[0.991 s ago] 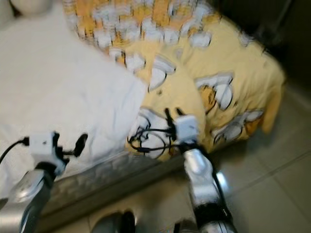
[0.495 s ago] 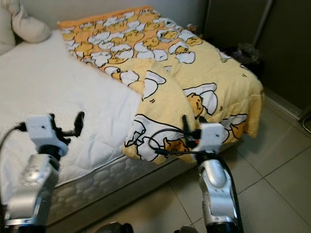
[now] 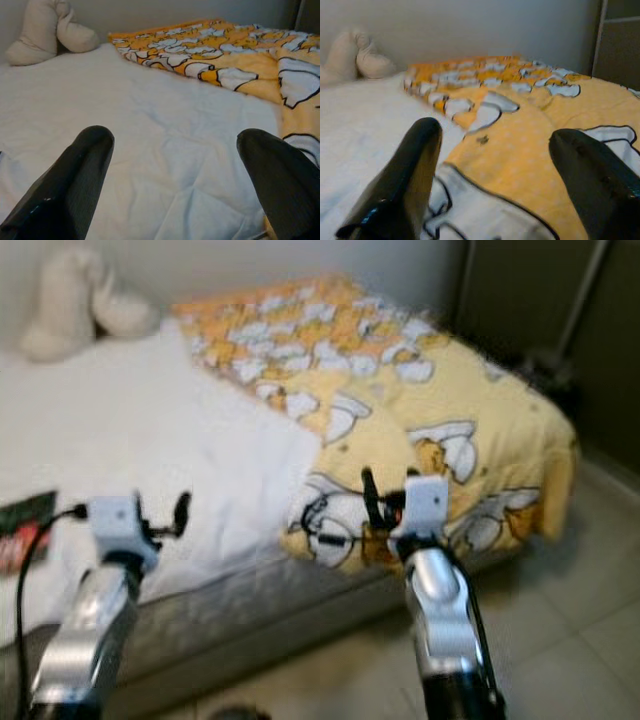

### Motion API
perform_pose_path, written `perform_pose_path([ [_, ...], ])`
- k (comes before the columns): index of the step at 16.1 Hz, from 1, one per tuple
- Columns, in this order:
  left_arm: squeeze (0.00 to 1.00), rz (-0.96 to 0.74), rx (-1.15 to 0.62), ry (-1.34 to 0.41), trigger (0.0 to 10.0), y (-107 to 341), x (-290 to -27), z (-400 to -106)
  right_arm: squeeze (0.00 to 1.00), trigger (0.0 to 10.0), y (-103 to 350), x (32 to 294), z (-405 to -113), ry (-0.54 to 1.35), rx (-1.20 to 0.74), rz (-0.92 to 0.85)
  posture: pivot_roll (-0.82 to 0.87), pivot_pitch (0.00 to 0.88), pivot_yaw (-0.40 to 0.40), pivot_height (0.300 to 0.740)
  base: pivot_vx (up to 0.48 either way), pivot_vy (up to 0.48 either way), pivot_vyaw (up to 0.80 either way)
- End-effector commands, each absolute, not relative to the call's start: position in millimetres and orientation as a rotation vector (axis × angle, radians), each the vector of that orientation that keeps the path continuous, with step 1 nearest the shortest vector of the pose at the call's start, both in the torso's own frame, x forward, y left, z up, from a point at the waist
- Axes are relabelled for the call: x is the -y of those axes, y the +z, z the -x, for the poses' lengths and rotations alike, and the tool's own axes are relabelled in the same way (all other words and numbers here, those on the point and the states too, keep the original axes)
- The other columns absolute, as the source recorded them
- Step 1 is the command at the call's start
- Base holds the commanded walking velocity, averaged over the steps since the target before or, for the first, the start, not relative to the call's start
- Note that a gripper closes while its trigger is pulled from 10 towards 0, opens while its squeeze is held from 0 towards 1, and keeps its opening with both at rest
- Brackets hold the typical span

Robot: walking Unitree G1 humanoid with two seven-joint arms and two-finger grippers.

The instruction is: Clean up the room

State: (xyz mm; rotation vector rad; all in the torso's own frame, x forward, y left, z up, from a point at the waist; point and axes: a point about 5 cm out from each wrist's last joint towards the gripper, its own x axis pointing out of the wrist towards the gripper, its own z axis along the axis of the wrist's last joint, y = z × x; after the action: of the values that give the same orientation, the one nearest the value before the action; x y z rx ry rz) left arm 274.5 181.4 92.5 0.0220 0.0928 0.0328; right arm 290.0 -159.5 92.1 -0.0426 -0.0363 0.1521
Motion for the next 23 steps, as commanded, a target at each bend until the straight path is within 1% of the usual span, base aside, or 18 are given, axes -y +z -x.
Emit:
perform_pose_path([
  [1,0.00,-0.033,-0.078,0.024,10.0,97.4,-178.4,-280.4,0.00,10.0,91.9,158.1,-292.2,0.153,0.026,0.074,-0.11,0.000,0.127,0.740,0.000,0.000,0.00],
  [3,0.00,-0.036,-0.054,-0.001,10.0,102.3,-171.7,-285.3,0.00,10.0,92.9,160.9,-295.9,0.123,0.026,0.094,-0.12,0.000,0.130,0.740,0.000,0.000,0.00],
  [6,0.00,-0.003,-0.019,-0.067,10.0,106.2,-167.3,-285.3,0.00,10.0,95.9,154.9,-295.5,0.134,0.049,0.055,-0.13,0.000,0.130,0.740,0.000,0.000,0.00],
  [8,0.00,0.004,-0.012,-0.060,10.0,107.9,-166.3,-287.0,0.00,10.0,91.4,154.4,-295.5,0.104,0.017,0.015,-0.12,0.000,0.131,0.740,0.364,0.000,0.00],
  [9,0.00,0.003,-0.004,-0.067,10.0,109.4,-163.4,-286.9,0.00,10.0,91.8,154.3,-296.1,0.107,0.018,0.014,-0.12,0.000,0.131,0.740,0.000,0.000,0.00],
  [11,0.00,-0.050,-0.005,-0.072,10.0,107.8,-158.8,-284.4,0.04,10.0,92.4,154.7,-297.0,0.132,0.015,0.004,-0.11,0.000,0.125,0.740,0.000,0.000,0.00],
  [12,0.00,-0.033,-0.009,-0.069,10.0,106.6,-158.3,-284.2,0.12,10.0,93.8,154.0,-297.4,0.149,0.019,0.002,-0.11,0.000,0.119,0.740,0.000,0.000,0.00],
  [13,0.00,-0.025,-0.006,-0.065,10.0,106.8,-157.8,-284.2,0.38,10.0,95.8,152.8,-298.0,0.166,0.024,0.007,-0.11,0.000,0.119,0.740,0.000,0.000,0.00],
  [14,0.00,-0.022,-0.004,-0.069,10.0,107.0,-156.7,-283.9,0.38,10.0,96.4,152.0,-298.2,0.171,0.026,0.004,-0.11,0.000,0.119,0.740,0.000,0.000,0.00],
  [15,0.00,0.007,0.005,-0.089,10.0,109.2,-152.7,-283.6,0.45,10.0,97.2,151.9,-300.1,0.173,0.024,0.005,-0.11,0.000,0.118,0.740,0.000,0.000,0.00],
  [16,0.00,0.015,0.011,-0.096,10.0,110.4,-151.7,-283.8,0.45,10.0,97.1,151.8,-300.9,0.176,0.022,0.008,-0.11,0.000,0.117,0.740,0.000,0.000,0.00],
  [17,0.00,0.012,0.023,-0.106,10.0,113.1,-150.5,-285.1,0.29,10.0,97.6,150.1,-303.0,0.183,0.025,0.044,-0.11,0.000,0.112,0.740,0.480,0.000,0.00],
  [18,0.00,0.007,0.031,-0.108,10.0,114.8,-150.0,-286.5,0.00,10.0,97.1,149.0,-305.0,0.184,0.019,0.061,-0.11,0.000,0.110,0.740,0.480,0.000,0.00],
  [23,0.00,0.008,0.026,-0.139,10.0,113.0,-144.3,-290.7,0.00,10.0,99.8,149.5,-313.0,0.179,0.026,0.075,-0.13,0.000,0.123,0.740,0.480,0.000,0.00],
])
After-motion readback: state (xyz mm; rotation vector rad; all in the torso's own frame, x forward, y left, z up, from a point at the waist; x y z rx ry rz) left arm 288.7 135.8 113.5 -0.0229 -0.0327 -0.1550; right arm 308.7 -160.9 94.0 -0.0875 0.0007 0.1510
